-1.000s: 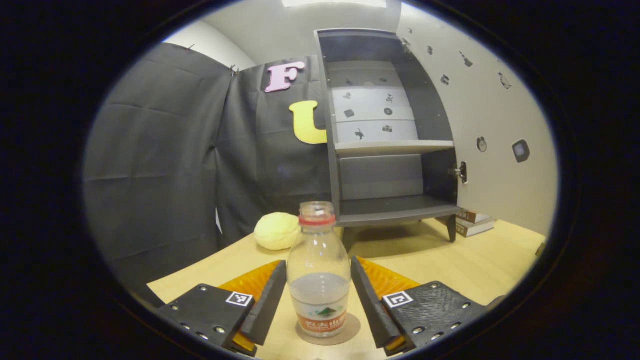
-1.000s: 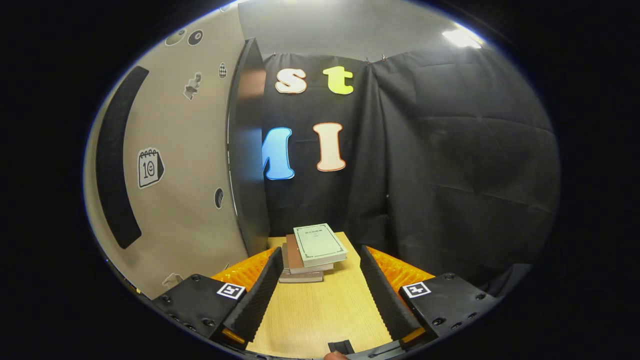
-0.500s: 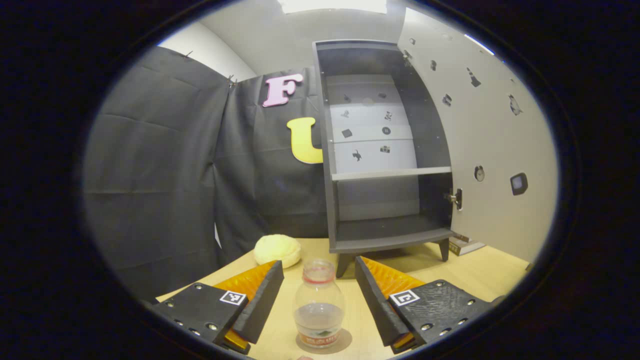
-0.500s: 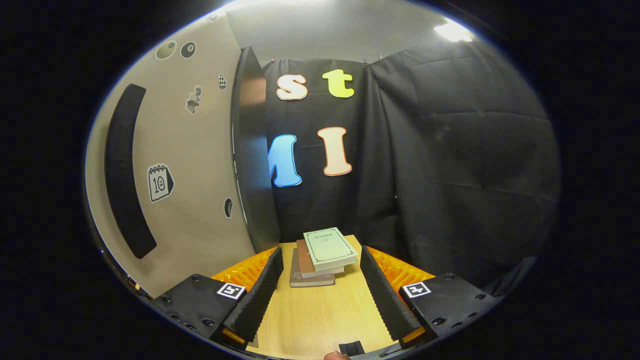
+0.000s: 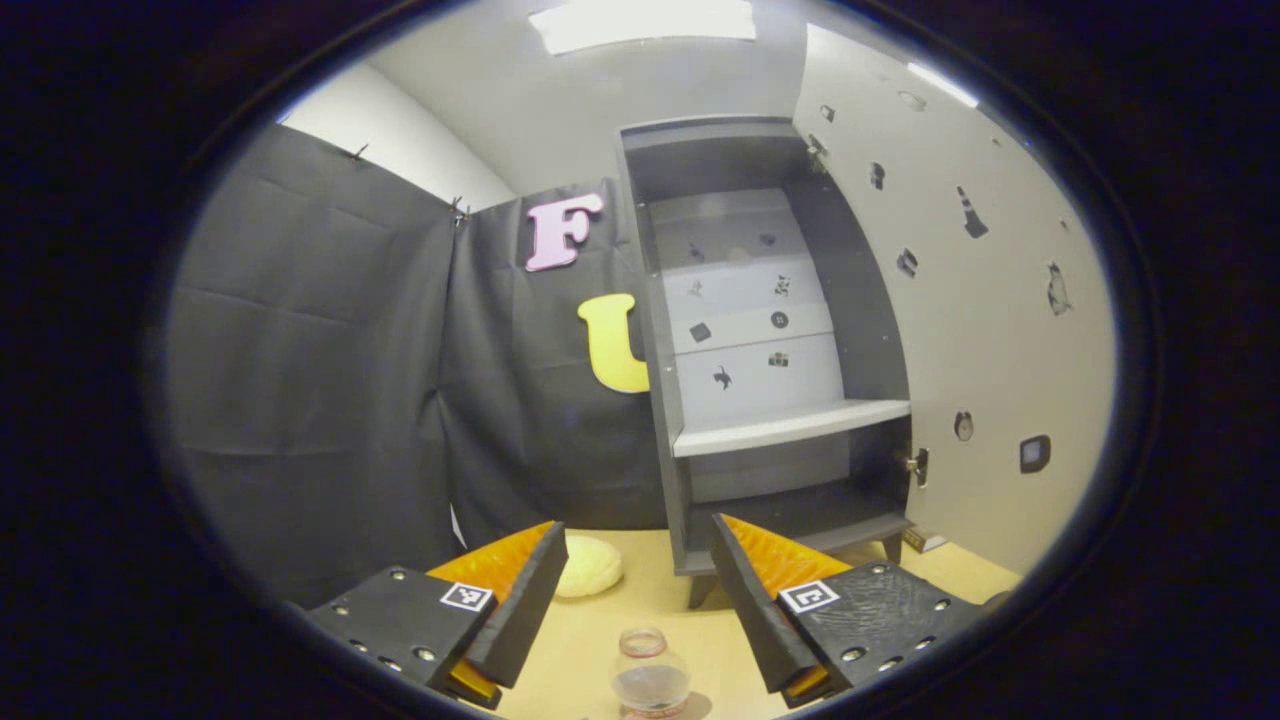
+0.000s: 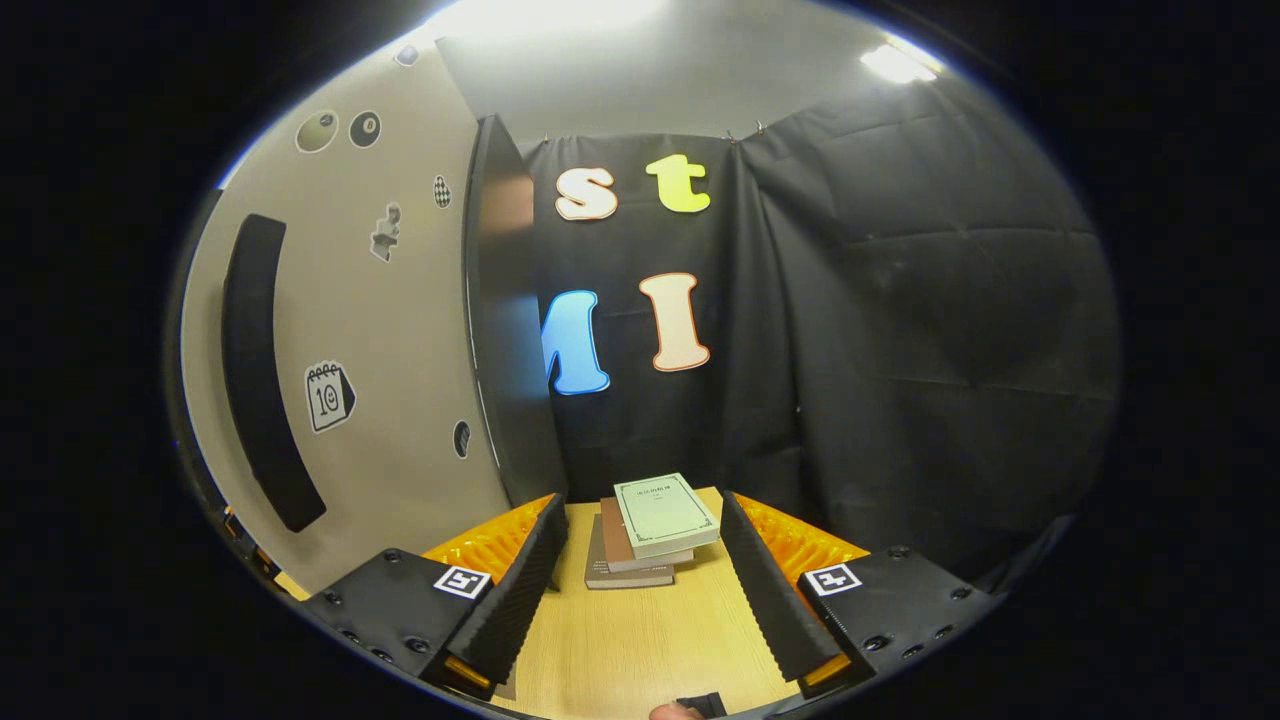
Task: Open the cabinet door with the right hand, grasp the bottle in the cabinet with the left hand and place it on the coaster, then close the cabinet door with the right hand.
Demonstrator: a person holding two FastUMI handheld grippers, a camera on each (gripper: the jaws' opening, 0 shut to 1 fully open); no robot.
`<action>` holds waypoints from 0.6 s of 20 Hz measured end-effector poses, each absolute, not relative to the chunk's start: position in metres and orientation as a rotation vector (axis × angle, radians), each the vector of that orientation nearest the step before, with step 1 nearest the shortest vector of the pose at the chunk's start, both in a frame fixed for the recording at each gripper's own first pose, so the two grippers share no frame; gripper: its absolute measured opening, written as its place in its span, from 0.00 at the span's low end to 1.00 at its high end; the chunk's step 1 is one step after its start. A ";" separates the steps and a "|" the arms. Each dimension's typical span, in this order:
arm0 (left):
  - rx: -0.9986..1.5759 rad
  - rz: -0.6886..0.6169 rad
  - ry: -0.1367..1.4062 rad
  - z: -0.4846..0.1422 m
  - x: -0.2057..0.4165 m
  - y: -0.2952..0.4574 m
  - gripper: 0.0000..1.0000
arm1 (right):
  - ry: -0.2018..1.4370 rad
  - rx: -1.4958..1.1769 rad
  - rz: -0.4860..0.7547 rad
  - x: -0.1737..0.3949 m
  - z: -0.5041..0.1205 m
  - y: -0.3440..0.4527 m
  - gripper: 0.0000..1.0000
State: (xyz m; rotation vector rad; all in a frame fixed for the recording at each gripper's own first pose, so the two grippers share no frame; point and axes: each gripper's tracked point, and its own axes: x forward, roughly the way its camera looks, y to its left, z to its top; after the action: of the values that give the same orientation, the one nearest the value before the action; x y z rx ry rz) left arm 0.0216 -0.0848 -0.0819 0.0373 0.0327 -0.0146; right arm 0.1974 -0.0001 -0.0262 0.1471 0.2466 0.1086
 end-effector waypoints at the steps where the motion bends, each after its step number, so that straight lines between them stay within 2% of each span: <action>1: 0.031 -0.019 0.019 -0.068 0.022 -0.087 0.86 | 0.242 0.153 0.110 0.199 -0.023 -0.002 0.98; 2: 0.019 -0.023 0.003 -0.054 0.023 -0.089 0.86 | 0.231 0.158 0.104 0.202 -0.019 -0.005 0.93; 3: -0.001 -0.029 -0.005 -0.042 0.021 -0.092 0.86 | 0.219 0.162 0.094 0.204 -0.016 -0.009 0.93; 4: -0.016 -0.040 -0.011 -0.032 0.022 -0.096 0.87 | 0.211 0.167 0.081 0.204 -0.014 -0.012 0.98; 12: -0.041 -0.089 0.060 0.000 0.031 -0.081 0.86 | 0.179 0.182 0.016 0.185 0.006 -0.014 0.98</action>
State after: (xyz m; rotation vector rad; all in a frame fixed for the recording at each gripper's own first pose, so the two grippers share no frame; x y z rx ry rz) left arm 0.0306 -0.0806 0.0003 -0.0414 0.0604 -0.0893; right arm 0.1854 -0.0141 0.0065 0.1818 0.1787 0.0163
